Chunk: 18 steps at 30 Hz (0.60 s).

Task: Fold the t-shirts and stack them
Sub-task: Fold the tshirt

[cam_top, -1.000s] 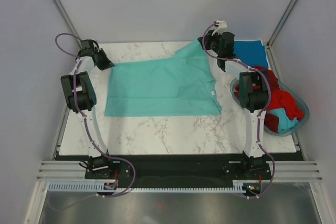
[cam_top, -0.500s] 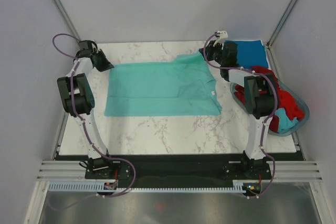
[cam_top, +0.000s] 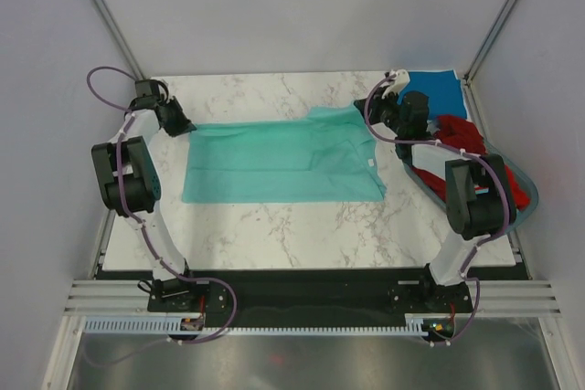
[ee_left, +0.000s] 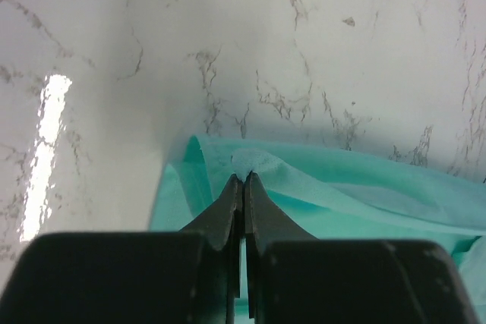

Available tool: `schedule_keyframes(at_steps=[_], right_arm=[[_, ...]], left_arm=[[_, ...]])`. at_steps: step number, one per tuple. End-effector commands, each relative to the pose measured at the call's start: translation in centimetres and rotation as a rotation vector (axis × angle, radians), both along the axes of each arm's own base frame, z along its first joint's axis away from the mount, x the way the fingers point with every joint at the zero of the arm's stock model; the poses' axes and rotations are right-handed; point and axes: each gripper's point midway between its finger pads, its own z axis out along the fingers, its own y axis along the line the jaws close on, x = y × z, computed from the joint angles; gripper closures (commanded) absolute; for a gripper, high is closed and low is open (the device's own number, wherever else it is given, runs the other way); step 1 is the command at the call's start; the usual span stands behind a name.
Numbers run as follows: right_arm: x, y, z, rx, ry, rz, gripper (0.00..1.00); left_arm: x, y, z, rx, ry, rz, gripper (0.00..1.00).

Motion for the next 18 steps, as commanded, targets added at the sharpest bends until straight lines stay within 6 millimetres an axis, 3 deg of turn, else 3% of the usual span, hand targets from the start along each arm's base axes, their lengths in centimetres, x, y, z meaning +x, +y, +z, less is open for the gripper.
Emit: schedule_keyframes(at_steps=[1,3,4,5,7,8,13,18], right_arm=[[-2.2,-0.2,3.6,-0.004,-0.089,0.012,1.00],[-3.4,-0.6,2.4,-0.014,-0.058,-0.002,1.00],[-4.2,-0.7,3.0,-0.009,-0.067,-0.004,1.00],[-5.3,-0.8,1.8,-0.010,-0.040,-0.006,1.00],[-6.5,-0.8,2.3,-0.002,-0.053,-0.013,1.00],[-7.3,-0.8,1.2,-0.005,-0.028,-0.010,1.00],[-9.9,0.8,-0.2,-0.022,0.013,0.036,1.00],[-11.9,0.9,-2.2,-0.046,0.048,0.039,1.00]], left_arm=[[-0.9,1.5,3.7,0.099,-0.077,0.013,0.98],[-1.5,1.6,4.6,0.113,-0.089,0.025,0.98],[-2.2,1.5,4.1,0.109,-0.075,0.030,0.98],[-2.5,1.5,4.3,0.109,-0.077,0.035,0.98],[-3.3,1.6,4.1,0.120,-0.065,0.042,0.98],[-3.6,1.6,4.1,0.126,-0.063,0.044,0.98],[-5.9,1.8,2.8,0.150,-0.020,0.077,0.95],[-7.6,1.8,1.2,0.151,0.021,0.091,0.89]])
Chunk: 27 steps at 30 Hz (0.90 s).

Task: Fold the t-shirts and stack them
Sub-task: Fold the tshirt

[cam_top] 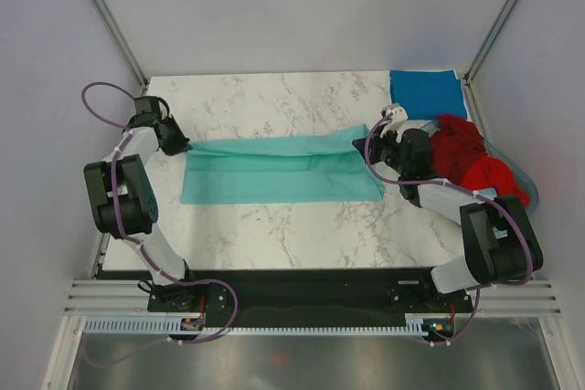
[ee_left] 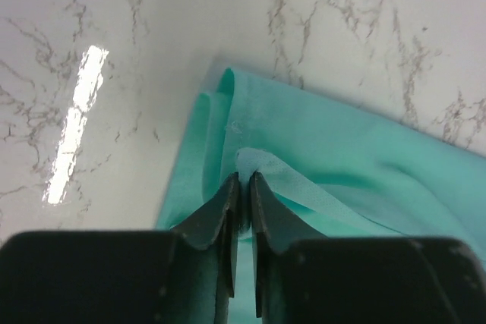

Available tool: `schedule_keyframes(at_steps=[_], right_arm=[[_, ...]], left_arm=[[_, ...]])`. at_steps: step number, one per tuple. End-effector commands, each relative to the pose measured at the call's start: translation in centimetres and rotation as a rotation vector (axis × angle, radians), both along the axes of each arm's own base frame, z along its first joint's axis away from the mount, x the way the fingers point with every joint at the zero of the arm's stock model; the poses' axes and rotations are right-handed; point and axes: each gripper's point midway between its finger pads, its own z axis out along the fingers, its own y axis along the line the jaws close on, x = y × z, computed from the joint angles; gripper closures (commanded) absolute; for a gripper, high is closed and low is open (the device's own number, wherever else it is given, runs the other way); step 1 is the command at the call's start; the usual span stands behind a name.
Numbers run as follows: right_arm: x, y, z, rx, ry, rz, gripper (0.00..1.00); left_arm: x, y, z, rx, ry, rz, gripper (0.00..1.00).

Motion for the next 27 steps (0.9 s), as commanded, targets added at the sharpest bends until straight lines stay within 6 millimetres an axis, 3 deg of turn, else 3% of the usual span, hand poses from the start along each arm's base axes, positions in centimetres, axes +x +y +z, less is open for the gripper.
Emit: schedule_keyframes(at_steps=[1,3,7,11,13,15,23,27], right_arm=[[-1.2,-0.2,0.3,-0.016,-0.031,0.000,1.00],[-2.0,0.3,-0.2,-0.020,-0.023,0.014,1.00],[-3.2,0.9,-1.6,-0.027,0.018,0.043,1.00],[-3.6,0.8,-2.6,-0.043,0.042,0.044,1.00],[-3.6,0.8,-2.7,-0.049,0.046,0.046,1.00],[-3.5,0.7,-2.6,-0.050,0.046,0.041,1.00],[-3.4,0.6,-2.1,-0.060,0.041,0.036,1.00],[-3.4,0.4,-2.4,-0.076,0.043,0.026,1.00]], left_arm=[[-0.7,1.5,1.1,0.083,-0.035,0.030,0.80],[-1.3,1.9,1.8,0.100,-0.045,0.054,0.77],[-3.2,3.5,3.5,0.174,-0.061,0.171,0.56],[-4.3,2.4,4.8,0.116,-0.103,0.195,0.48],[-4.2,0.2,4.3,0.013,-0.101,0.137,0.48],[-4.4,-0.2,3.4,-0.016,-0.077,0.139,0.47],[-4.0,-0.2,-0.5,-0.046,0.024,0.157,0.51],[-3.4,0.0,-1.3,-0.047,0.042,0.152,0.51]])
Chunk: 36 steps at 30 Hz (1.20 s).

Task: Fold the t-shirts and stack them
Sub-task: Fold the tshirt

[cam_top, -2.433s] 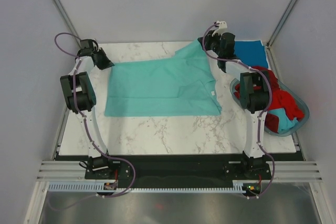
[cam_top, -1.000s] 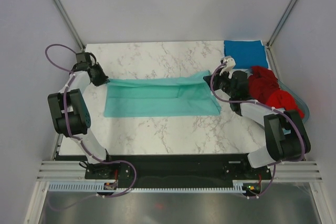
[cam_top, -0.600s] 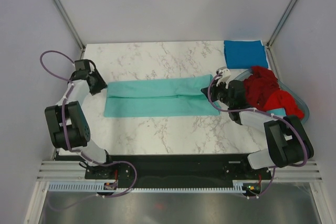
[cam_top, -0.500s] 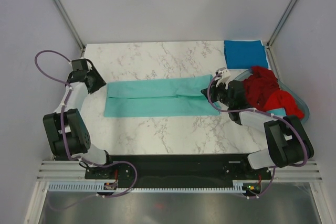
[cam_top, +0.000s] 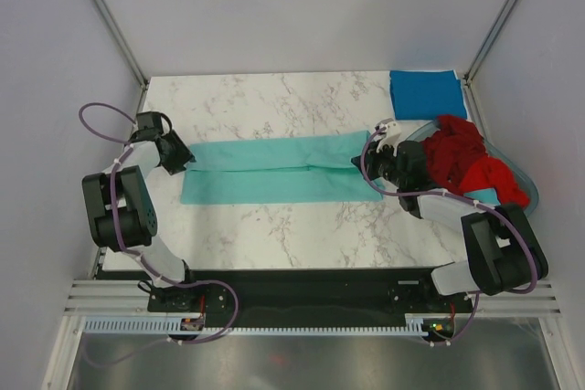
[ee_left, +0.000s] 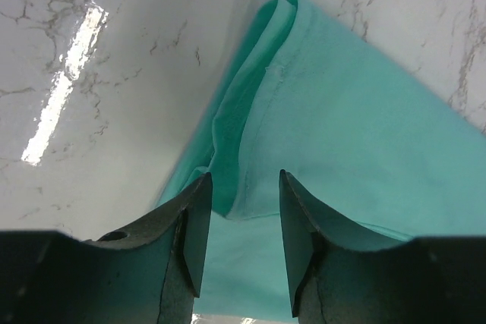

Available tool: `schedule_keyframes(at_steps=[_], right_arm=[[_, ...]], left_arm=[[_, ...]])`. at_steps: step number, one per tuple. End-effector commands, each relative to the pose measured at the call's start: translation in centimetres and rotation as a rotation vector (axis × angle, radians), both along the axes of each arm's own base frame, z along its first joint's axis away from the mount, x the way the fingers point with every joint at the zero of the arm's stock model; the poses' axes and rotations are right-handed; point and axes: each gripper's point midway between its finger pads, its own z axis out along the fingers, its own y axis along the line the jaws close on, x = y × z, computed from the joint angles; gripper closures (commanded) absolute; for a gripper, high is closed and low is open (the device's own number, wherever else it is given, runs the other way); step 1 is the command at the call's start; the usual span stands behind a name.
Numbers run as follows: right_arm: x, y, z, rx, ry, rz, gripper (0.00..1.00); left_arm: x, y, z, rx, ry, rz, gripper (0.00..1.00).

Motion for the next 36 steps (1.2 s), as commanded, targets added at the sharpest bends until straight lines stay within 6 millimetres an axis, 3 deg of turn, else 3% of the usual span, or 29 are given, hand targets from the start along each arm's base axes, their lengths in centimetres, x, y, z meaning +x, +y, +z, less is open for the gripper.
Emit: schedule_keyframes(at_steps=[1,3,6,7,10,15,25,27,28,30,36], right_arm=[[0.6,-0.1,1.5,-0.015,-0.055,-0.006,1.00],[0.7,-0.2,1.3,-0.017,-0.050,-0.010,1.00],[0.6,-0.3,1.2,-0.017,-0.042,-0.016,1.00],[0.6,-0.3,1.3,-0.016,-0.045,-0.016,1.00],[0.7,-0.6,1.6,-0.024,-0.056,-0.027,1.00],[0.5,-1.0,0.9,-0.037,-0.037,-0.046,1.00],[-0.6,-1.5,-0.2,-0.075,0.034,-0.047,1.00],[-1.2,-1.4,-1.1,-0.092,0.090,-0.034,1.00],[-1.1,-1.3,-1.0,-0.093,0.097,-0.026,1.00],[-1.6,-0.9,-1.6,-0.084,0.135,-0.002,0.97],[-3.0,-0.6,-3.0,-0.081,0.250,0.024,0.78]], left_arm=[[1.6,0.1,0.6,-0.021,-0.033,0.010,0.52],[2.0,0.1,0.0,-0.021,-0.020,-0.004,0.56],[2.3,0.0,-0.3,-0.025,-0.015,-0.028,0.72],[2.5,0.1,-0.2,-0.021,-0.020,-0.036,0.84],[3.4,0.5,1.0,0.006,-0.053,-0.047,0.98],[4.1,1.4,2.0,0.057,-0.081,-0.046,0.98],[2.5,2.1,-0.8,0.122,-0.001,-0.059,0.96],[2.0,2.6,-0.6,0.143,0.007,-0.040,0.87],[2.1,2.8,-0.2,0.152,0.000,-0.026,0.73],[2.5,2.9,1.1,0.158,-0.033,-0.019,0.65],[2.8,2.3,3.8,0.140,-0.098,0.007,0.58]])
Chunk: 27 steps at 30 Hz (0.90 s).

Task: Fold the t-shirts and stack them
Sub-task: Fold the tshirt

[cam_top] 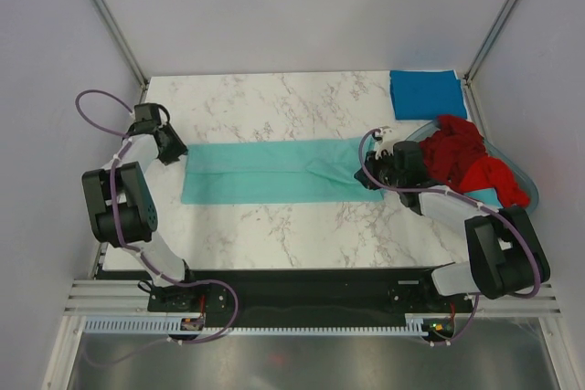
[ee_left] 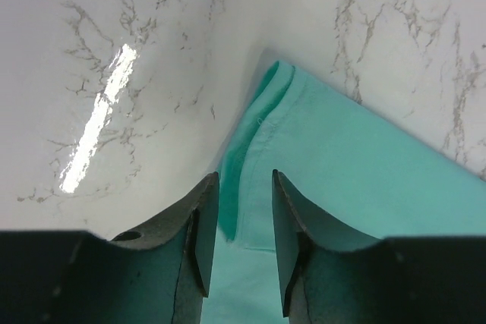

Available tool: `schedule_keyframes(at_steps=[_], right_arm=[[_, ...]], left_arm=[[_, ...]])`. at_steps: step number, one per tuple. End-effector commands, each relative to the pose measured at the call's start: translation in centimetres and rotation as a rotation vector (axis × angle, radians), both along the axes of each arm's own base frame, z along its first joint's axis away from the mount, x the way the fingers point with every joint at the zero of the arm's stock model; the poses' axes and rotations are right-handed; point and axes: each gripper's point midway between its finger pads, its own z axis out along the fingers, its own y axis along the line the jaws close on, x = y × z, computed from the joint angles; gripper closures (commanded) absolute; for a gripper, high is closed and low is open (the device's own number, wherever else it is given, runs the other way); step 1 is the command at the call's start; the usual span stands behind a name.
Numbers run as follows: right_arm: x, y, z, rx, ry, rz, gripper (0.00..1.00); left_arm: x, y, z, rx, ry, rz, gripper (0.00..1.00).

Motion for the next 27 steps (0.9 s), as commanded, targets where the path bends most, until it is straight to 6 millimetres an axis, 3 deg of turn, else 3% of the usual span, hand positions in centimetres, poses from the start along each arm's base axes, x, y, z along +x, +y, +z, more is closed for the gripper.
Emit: schedule_keyframes(at_steps=[1,6,10,13,14,18,23,27], right_arm=[[-0.3,0.7,0.8,0.016,0.048,0.032,0.76],[0.0,0.7,1.5,0.038,0.119,-0.021,0.69],[1.9,2.2,2.7,0.077,0.087,-0.027,0.66],[3.1,3.0,1.8,0.060,0.093,-0.018,0.66],[2.8,3.3,0.4,0.049,0.139,-0.002,0.67],[2.1,2.7,-2.2,-0.005,0.205,-0.012,0.70],[1.6,1.5,-3.5,-0.073,0.213,-0.028,0.69],[2.3,2.3,-1.5,-0.056,0.183,0.019,0.68]], left_arm=[[0.8,-0.5,4.0,0.018,-0.106,0.004,0.58],[1.6,-4.4,4.3,-0.097,-0.135,-0.116,0.59],[2.0,-5.8,2.4,-0.162,-0.089,-0.145,0.59],[1.4,-5.8,-0.2,-0.174,-0.025,-0.125,0.59],[1.0,-5.7,-1.2,-0.171,0.003,-0.118,0.59],[0.8,-4.7,-2.8,-0.126,0.044,-0.086,0.58],[1.1,-3.7,-2.9,-0.084,0.049,-0.066,0.58],[2.1,-4.1,-0.4,-0.091,-0.014,-0.085,0.57]])
